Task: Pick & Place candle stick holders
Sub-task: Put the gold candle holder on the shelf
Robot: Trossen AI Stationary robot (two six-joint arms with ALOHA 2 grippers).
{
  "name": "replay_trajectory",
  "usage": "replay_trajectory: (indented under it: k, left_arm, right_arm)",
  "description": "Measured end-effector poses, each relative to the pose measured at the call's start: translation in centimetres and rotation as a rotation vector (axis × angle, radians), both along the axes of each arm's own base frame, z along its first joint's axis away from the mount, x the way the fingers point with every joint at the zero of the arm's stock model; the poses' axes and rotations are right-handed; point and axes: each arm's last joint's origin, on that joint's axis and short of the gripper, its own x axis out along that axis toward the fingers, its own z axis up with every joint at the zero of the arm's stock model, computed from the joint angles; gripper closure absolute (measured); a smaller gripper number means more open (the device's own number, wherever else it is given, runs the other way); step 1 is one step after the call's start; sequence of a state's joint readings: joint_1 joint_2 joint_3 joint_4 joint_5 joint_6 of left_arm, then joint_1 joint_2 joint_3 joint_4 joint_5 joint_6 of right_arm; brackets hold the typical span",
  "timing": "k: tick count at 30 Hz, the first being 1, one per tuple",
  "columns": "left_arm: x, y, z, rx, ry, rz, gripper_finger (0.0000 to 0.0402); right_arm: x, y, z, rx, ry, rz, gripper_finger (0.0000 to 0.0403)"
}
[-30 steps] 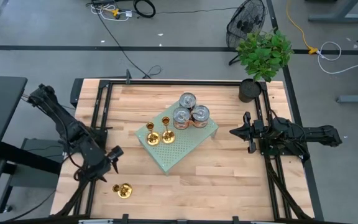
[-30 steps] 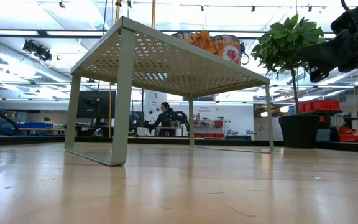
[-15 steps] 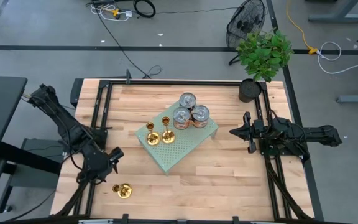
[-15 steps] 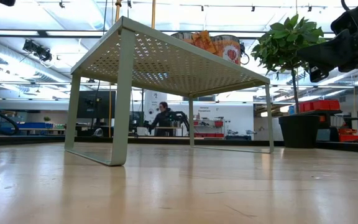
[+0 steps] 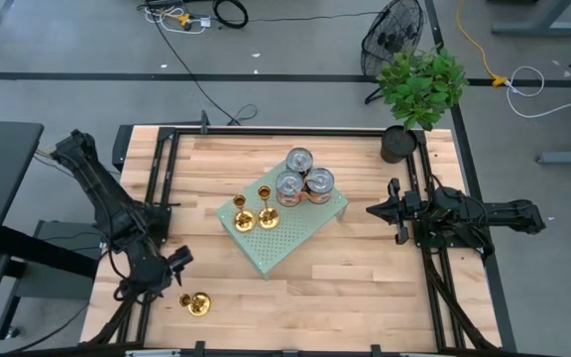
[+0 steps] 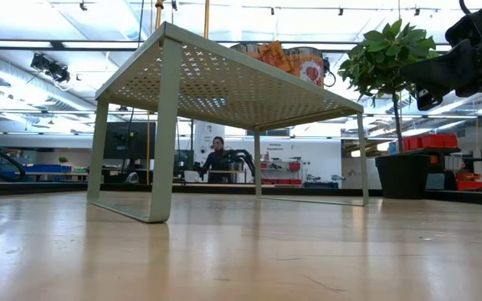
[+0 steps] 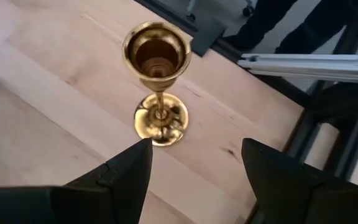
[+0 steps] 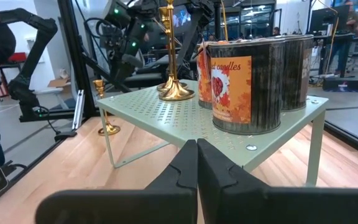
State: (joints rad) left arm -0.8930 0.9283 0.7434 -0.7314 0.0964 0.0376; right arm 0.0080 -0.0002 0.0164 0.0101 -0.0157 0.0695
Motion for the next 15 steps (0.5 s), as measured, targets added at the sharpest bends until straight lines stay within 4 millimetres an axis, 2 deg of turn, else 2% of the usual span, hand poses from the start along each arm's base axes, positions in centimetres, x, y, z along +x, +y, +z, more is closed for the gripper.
replay_trajectory:
  k: [15]
  left_arm:
    - [0.2, 0.0, -2.4, 0.021, -0.04, 0.034, 0.0145]
  right_arm:
    - [0.0, 0.0, 0.0, 0.0, 0.0, 0.0, 0.04]
